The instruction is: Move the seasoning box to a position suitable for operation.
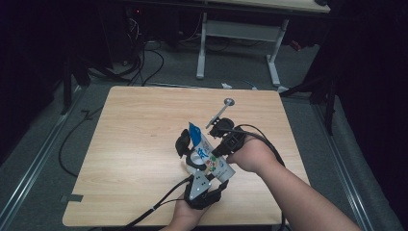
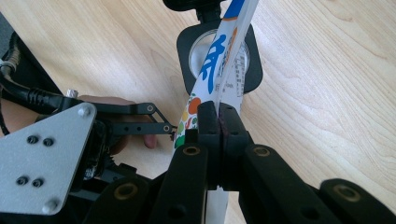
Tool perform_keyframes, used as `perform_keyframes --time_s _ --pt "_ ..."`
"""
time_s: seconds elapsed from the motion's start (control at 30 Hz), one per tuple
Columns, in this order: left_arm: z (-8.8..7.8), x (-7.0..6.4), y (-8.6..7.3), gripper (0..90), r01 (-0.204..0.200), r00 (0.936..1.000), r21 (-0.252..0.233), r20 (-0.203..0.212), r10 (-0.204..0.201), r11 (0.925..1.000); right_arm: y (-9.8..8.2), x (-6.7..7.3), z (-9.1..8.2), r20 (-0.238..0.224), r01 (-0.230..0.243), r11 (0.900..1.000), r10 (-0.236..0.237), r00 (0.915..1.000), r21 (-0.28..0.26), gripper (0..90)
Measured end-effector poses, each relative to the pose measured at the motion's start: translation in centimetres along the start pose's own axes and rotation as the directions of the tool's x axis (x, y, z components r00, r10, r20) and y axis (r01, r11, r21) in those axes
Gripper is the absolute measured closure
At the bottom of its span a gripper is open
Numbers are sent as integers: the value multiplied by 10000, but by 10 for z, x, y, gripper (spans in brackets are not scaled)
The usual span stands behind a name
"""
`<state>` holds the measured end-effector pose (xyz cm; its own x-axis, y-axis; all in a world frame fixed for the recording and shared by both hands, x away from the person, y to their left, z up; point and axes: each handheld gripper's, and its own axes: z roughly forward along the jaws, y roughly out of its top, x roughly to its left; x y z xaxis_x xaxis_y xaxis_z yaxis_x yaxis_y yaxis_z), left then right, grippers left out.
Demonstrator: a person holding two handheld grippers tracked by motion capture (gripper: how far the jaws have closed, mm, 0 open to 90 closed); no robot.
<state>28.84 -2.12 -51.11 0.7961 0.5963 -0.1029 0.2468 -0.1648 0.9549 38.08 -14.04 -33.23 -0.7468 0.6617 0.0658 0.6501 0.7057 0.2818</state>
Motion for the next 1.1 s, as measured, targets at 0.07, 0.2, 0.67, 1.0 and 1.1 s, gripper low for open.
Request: perform_keyframes --time_s 0.07,0.2,0.67,1.0,1.1 --pt "0 1 -1 553 55 10000 0 -5 -55 10000 -1 0 0 -16 -52 10000 52 10000 -12 896" --pt "-1 3 -3 564 114 9999 0 -16 -114 9999 -2 1 -1 39 -71 10000 71 10000 -17 896" --pt "-1 4 -5 585 227 9997 43 63 -227 9997 -8 -2 -5 51 -243 9997 243 9997 -57 898" --pt "-3 4 -9 486 35 9993 177 383 -42 9998 -17 -8 -6 -21 -400 9991 400 9992 -164 900" --pt "-5 5 -10 474 45 9992 155 394 -51 9999 -22 -11 -9 42 -503 9985 503 9987 -195 899"
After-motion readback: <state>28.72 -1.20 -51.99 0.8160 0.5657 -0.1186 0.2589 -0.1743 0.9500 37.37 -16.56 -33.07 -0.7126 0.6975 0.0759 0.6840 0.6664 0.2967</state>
